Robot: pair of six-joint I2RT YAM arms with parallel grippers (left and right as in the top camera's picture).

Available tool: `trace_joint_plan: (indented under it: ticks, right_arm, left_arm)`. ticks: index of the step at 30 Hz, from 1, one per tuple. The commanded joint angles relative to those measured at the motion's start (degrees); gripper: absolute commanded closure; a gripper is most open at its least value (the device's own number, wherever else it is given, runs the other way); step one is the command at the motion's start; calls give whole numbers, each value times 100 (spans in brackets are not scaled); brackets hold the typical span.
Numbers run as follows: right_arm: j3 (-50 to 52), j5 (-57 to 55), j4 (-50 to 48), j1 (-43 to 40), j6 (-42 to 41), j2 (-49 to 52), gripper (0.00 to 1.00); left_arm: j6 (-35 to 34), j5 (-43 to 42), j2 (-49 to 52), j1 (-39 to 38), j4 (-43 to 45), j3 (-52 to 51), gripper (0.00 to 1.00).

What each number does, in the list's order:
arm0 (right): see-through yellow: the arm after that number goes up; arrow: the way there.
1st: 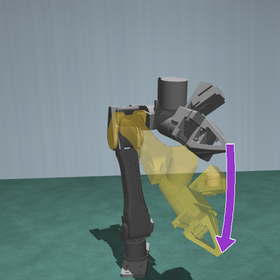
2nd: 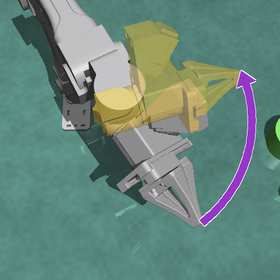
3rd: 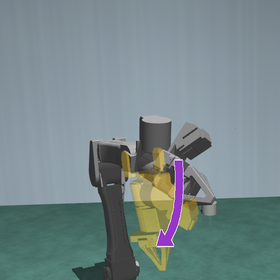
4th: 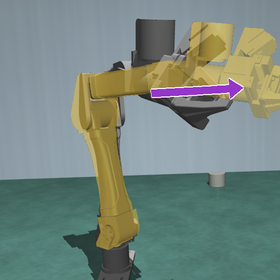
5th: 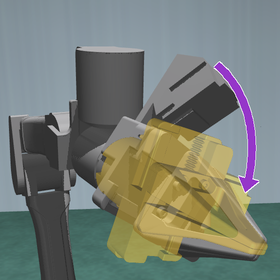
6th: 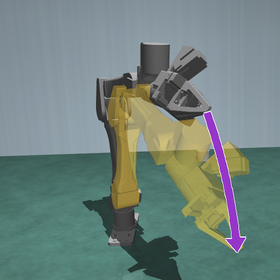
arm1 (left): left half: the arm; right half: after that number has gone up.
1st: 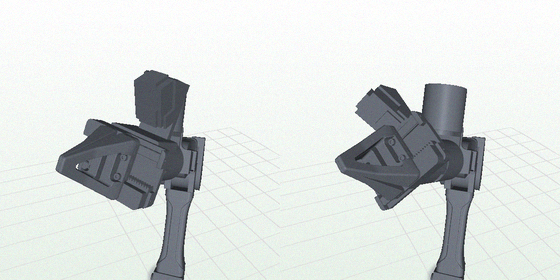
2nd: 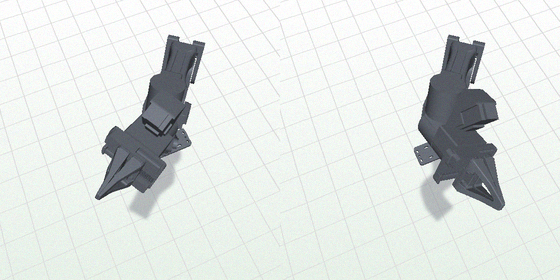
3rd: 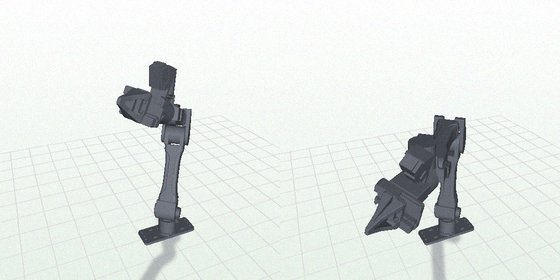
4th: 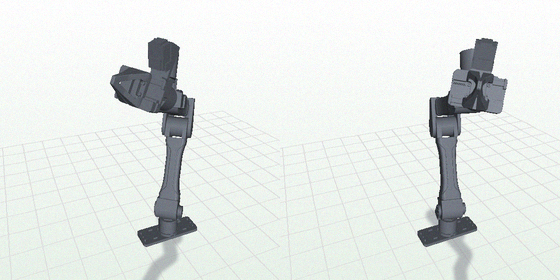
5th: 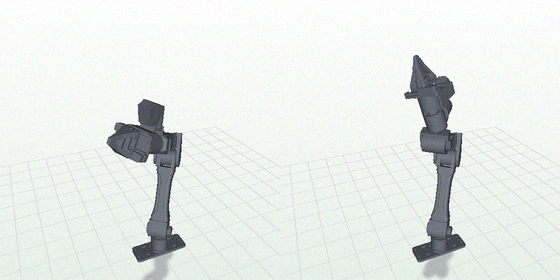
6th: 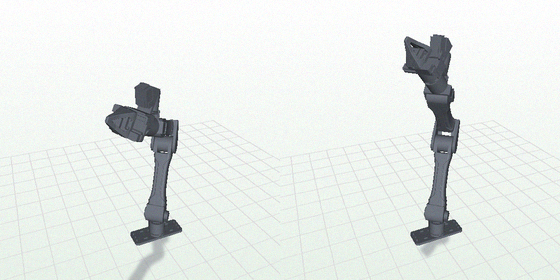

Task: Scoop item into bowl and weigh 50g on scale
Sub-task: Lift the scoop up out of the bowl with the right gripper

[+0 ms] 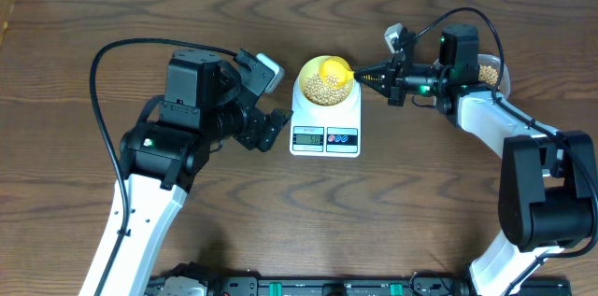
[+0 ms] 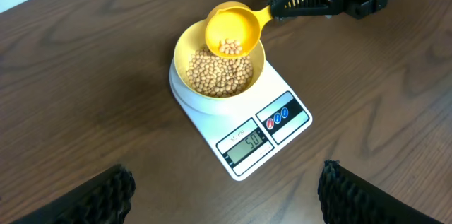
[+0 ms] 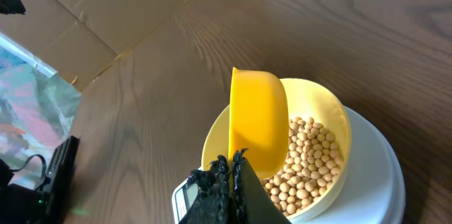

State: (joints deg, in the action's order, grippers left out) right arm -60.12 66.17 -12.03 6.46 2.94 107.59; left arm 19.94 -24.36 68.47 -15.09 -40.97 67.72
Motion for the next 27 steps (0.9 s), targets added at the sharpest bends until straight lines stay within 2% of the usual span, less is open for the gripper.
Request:
trace_joint_plan:
  ticks: [1,17,21,27]
  right_arm:
    - [2,173,-22,-9,-74,-186,99]
    - [2,170,-188,-9,-87,-186,99]
    - [0,173,-531,-11,-621,-186,99]
    - [0,170,-640,-11,-721,-186,99]
  left_arm:
    - [37,-111,7,24,-17,-87,15]
    - [37,-111,7,24,-17,-87,14]
    - [37,-111,7,24,-17,-87,15]
    - [37,-111,7,24,-17,-87,15]
